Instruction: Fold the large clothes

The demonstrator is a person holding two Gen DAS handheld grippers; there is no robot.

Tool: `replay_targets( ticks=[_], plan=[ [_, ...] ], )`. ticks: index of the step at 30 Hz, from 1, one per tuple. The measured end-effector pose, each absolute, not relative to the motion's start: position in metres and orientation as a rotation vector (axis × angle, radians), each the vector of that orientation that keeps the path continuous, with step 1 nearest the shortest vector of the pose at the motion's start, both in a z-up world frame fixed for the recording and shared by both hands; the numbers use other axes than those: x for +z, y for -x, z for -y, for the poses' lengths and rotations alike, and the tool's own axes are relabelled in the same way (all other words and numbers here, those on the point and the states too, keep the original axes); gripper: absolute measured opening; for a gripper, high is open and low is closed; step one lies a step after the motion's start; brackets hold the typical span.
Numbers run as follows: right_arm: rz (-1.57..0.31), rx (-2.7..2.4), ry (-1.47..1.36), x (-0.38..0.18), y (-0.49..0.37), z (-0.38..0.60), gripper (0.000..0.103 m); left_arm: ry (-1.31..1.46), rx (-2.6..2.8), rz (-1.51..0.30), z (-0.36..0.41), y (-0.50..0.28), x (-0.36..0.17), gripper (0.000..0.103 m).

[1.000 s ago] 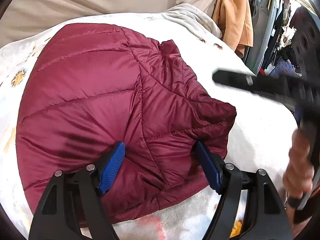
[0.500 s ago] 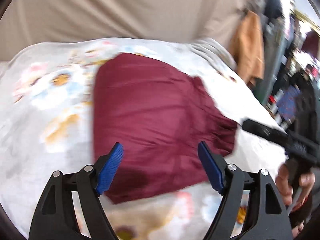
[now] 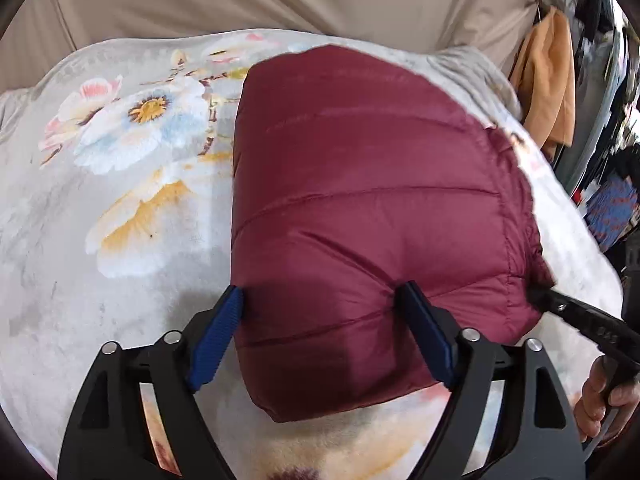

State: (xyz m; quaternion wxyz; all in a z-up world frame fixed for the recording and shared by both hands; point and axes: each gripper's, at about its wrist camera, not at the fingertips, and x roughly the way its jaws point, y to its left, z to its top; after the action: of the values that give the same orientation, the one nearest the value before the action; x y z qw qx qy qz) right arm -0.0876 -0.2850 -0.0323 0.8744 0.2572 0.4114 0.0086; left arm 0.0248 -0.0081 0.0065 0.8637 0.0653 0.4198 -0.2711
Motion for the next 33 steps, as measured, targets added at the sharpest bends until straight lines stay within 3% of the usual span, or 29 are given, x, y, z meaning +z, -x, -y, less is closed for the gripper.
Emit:
replay_targets(
  ticks=[10,12,14,20,23,26,33],
  plan=[
    [-0.921,-0.027,-0.471,-0.036,0.074,0.273,0.0,-0.193,-0.518,-0.878,0.018,-0.024,-0.008,0.086],
    [-0.878,-0.05,-0.493,-0.013,0.085,0.278,0.002,-0.193,-0.516,-0.877,0.019,-0.023,-0.008,0.086],
    [-0.807,-0.054,-0.489,0.011,0.094,0.279,0.015,-0.191,-0.516,-0.876,0.018,-0.023,-0.008,0.086],
    [-0.683,-0.018,-0.341,0.063,0.084,0.247,0.015,-0.196,-0.512,-0.876,0.02,-0.022,-0.007,0.086],
    [-0.759,-0.031,-0.297,0.045,0.057,0.236,0.014,-0.193,-0.516,-0.877,0.019,-0.022,-0.007,0.086],
    [-0.873,-0.093,-0.288,-0.005,0.033,0.238,0.003,-0.192,-0.52,-0.881,0.017,-0.024,-0.009,0.088],
    [-0.88,-0.051,-0.401,-0.013,0.036,0.258,0.007,0.017,-0.591,-1.019,-0.005,-0.046,-0.008,0.087]
  ],
)
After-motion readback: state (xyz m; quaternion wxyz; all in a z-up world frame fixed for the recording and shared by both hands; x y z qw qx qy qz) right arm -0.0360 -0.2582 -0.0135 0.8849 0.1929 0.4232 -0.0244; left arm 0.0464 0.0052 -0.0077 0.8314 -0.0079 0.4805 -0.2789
